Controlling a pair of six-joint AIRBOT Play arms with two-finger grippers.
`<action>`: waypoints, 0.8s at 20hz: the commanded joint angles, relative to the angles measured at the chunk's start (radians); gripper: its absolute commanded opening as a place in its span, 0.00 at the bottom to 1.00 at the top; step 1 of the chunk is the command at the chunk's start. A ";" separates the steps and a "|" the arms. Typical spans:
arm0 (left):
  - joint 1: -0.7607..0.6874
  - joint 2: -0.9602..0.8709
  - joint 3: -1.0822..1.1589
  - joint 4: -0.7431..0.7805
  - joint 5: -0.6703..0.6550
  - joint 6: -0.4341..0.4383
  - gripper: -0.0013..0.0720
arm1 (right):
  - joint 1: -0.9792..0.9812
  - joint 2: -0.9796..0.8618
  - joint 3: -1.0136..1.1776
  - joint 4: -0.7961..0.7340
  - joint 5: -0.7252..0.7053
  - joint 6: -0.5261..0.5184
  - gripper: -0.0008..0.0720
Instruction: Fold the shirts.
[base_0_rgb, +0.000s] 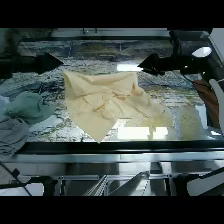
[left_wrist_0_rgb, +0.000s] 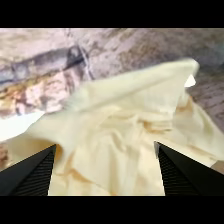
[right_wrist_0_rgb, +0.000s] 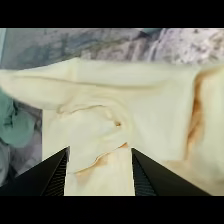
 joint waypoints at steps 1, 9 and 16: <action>0.004 -0.190 0.144 0.134 -0.092 -0.062 0.99 | -0.071 -0.074 0.001 0.021 0.011 -0.039 0.62; 0.127 -0.110 -0.043 0.177 -0.404 -0.177 0.99 | -0.230 0.124 -0.064 -0.321 0.442 -0.041 0.42; 0.108 0.036 -0.507 0.294 -0.189 -0.191 0.97 | -0.275 0.294 -0.315 -0.439 0.342 -0.056 0.42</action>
